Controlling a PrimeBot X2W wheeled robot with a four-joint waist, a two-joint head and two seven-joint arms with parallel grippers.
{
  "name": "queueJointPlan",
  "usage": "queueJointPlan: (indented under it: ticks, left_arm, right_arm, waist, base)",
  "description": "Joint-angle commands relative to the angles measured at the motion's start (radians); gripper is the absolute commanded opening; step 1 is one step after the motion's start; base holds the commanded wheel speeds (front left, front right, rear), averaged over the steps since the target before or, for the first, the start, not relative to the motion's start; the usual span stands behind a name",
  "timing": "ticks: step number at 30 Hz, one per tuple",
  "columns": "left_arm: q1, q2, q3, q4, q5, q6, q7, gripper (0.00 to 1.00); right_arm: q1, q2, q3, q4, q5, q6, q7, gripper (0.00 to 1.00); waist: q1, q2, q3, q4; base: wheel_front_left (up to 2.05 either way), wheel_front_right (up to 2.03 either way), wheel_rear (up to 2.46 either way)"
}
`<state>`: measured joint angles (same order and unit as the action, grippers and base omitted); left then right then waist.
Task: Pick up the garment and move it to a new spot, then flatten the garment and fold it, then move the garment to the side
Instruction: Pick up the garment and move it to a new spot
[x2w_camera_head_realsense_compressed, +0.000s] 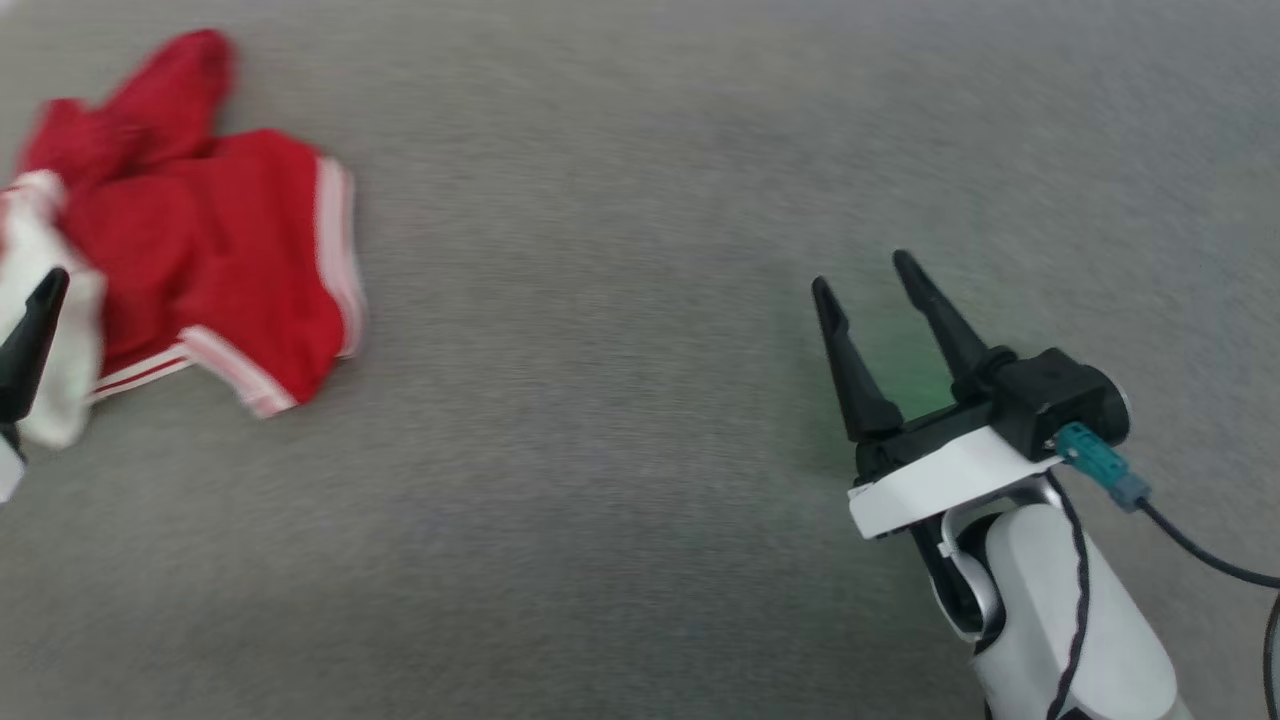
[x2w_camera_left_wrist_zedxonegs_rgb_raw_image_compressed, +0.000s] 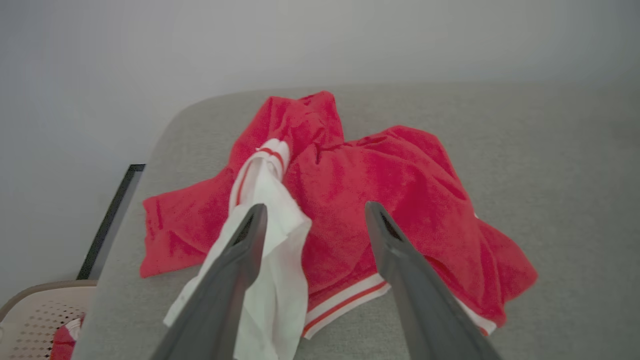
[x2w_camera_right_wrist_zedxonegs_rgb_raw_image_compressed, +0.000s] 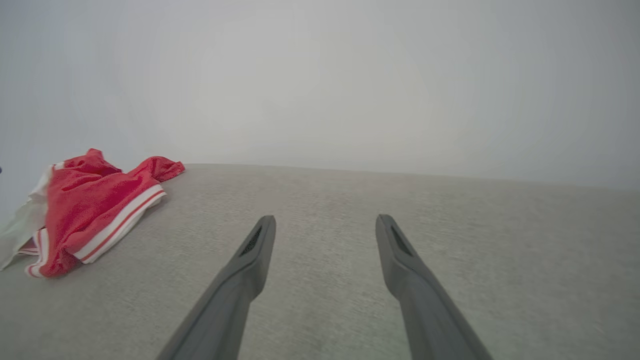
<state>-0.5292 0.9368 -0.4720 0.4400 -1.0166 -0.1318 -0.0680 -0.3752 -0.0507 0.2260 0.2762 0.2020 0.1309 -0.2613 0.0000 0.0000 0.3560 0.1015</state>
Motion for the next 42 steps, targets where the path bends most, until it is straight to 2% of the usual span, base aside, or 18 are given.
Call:
queueJointPlan:
  ticks: [1,3,6,13,16,22,23,25,27,34,38,42]
  left_arm:
    - [-0.026,0.041,-0.032,-0.011,-0.073,0.002,0.037,1.0]
    - [-0.037,0.102,-0.081,-0.009,-0.162,0.002,0.102,1.0]
    - [-0.062,0.169,-0.138,-0.004,-0.237,0.002,0.156,1.0]
    - [-0.104,0.231,-0.208,0.069,-0.302,0.002,0.192,1.0]
    - [-0.125,0.222,-0.25,0.125,-0.296,0.002,0.194,1.0]
    - [-0.129,0.149,-0.351,0.199,-0.326,0.006,0.265,1.0]
    - [-0.129,0.139,-0.365,0.199,-0.329,0.006,0.267,0.85]
    - [-0.133,0.125,-0.39,0.185,-0.338,0.004,0.261,0.0]
    - [-0.143,0.126,-0.401,0.17,-0.343,0.0,0.222,0.0]
    - [-0.274,0.17,-0.445,0.116,-0.228,-0.001,-0.026,0.0]
    - [-0.334,0.175,-0.485,0.026,-0.216,0.002,-0.089,0.0]
    - [-0.389,0.175,-0.542,-0.123,-0.195,0.002,-0.111,0.0]
  right_arm:
    - [-0.003,0.0,-0.005,-0.013,0.009,0.0,-0.005,1.0]
    - [0.003,0.0,-0.009,-0.024,0.016,0.0,-0.005,1.0]
    - [0.001,0.001,-0.007,-0.042,0.03,0.0,-0.005,1.0]
    - [-0.009,0.0,0.007,-0.078,0.039,0.0,-0.005,1.0]
    - [-0.008,0.0,-0.002,-0.098,0.037,0.0,-0.005,1.0]
    - [0.001,0.0,-0.004,-0.114,0.029,0.0,-0.005,1.0]
    - [0.003,0.0,-0.005,-0.115,0.028,0.0,-0.005,1.0]
    - [0.008,0.0,-0.008,-0.117,0.026,0.0,-0.005,1.0]
    - [0.012,0.0,-0.011,-0.114,0.025,0.0,-0.005,1.0]
    - [0.026,-0.001,-0.002,-0.079,0.043,0.0,-0.006,1.0]
    - [0.048,0.0,0.009,-0.062,0.07,0.0,-0.005,1.0]
    - [0.07,-0.001,0.02,-0.055,0.102,0.0,-0.005,1.0]
  waist:
    - [0.0,0.0,0.084,-0.114]
    - [0.0,0.0,0.097,-0.142]
    - [0.0,0.0,0.121,-0.18]
    - [0.0,0.0,0.183,-0.239]
    - [0.0,0.0,0.211,-0.253]
    - [0.0,0.0,0.23,-0.265]
    - [0.0,0.0,0.226,-0.264]
    - [0.0,0.0,0.216,-0.259]
    - [0.0,0.0,0.2,-0.251]
    - [0.0,0.0,0.094,-0.223]
    - [0.0,0.0,0.028,-0.218]
    - [0.0,0.0,-0.015,-0.232]
  base:
    - [0.0,0.0,0.0]
    - [0.0,0.0,0.0]
    - [0.0,0.0,0.0]
    - [0.0,0.0,0.0]
    - [0.0,0.0,0.0]
    - [0.0,0.0,0.0]
    - [0.0,0.0,0.0]
    - [0.0,0.0,0.0]
    - [0.0,0.0,0.0]
    - [0.0,0.0,0.0]
    - [0.0,0.0,0.0]
    - [0.0,0.0,0.0]
